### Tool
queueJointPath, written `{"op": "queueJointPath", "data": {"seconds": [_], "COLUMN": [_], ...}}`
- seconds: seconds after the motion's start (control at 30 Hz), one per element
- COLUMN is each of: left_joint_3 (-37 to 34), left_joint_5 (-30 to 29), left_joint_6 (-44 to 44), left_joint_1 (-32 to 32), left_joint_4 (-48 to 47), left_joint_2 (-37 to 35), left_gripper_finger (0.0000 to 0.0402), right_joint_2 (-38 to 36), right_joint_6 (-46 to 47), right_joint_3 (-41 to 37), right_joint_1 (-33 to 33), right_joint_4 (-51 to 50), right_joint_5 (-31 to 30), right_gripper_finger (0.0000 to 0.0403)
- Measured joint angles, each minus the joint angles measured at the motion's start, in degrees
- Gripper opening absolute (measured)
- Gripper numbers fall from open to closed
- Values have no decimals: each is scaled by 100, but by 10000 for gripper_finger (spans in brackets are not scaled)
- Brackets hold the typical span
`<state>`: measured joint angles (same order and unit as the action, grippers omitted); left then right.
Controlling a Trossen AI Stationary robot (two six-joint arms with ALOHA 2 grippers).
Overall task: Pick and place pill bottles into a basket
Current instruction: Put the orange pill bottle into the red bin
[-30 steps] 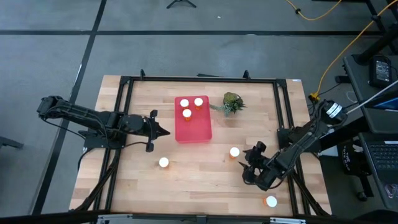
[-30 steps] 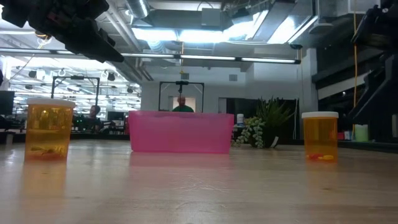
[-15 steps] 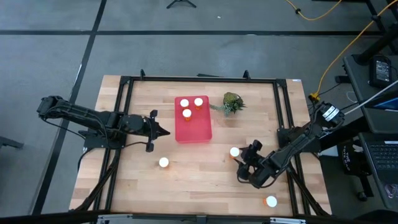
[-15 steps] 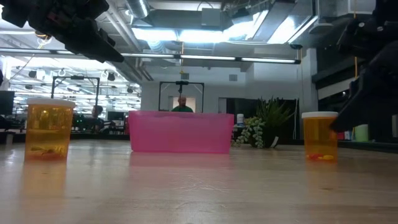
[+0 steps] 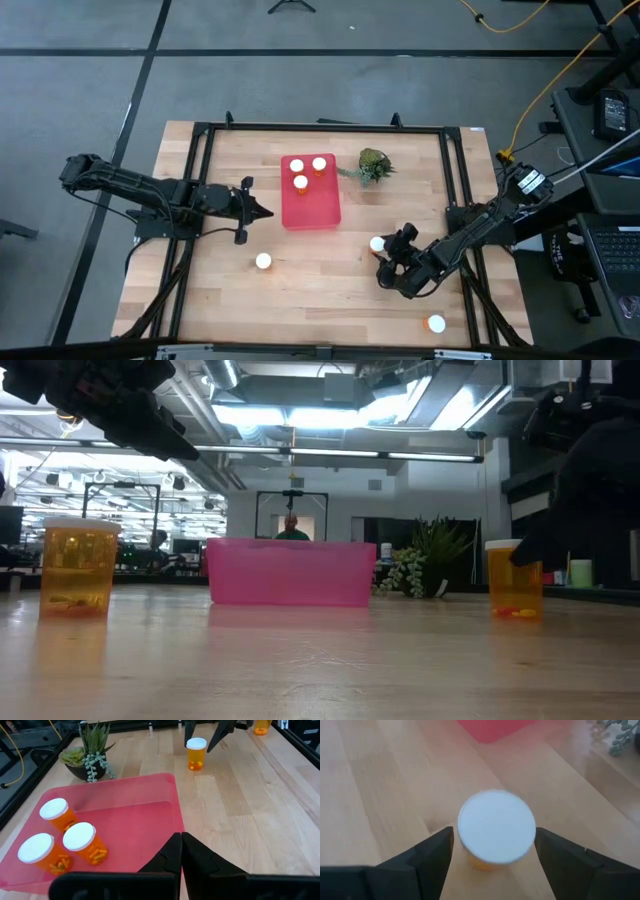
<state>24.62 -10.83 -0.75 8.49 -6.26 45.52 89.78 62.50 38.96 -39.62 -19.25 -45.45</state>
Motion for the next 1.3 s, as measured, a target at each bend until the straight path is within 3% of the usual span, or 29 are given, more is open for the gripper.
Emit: {"op": "queueJointPath", "data": {"seconds": [0.57,0.97,1.3], "left_joint_3": [0,0,0], "left_joint_5": [0,0,0], "left_joint_6": [4,3,1], "left_joint_1": [0,0,0], "left_joint_4": [-50,-125,-125], "left_joint_2": [0,0,0], "left_gripper_finger": [7,6,2], "right_joint_2": [-2,-2,-2], "right_joint_6": [-223,-278,-300], "right_joint_3": [1,0,0], "right_joint_1": [213,213,213], "right_joint_4": [151,149,147], "right_joint_5": [155,153,155], "right_gripper_finger": [279,215,217]}}
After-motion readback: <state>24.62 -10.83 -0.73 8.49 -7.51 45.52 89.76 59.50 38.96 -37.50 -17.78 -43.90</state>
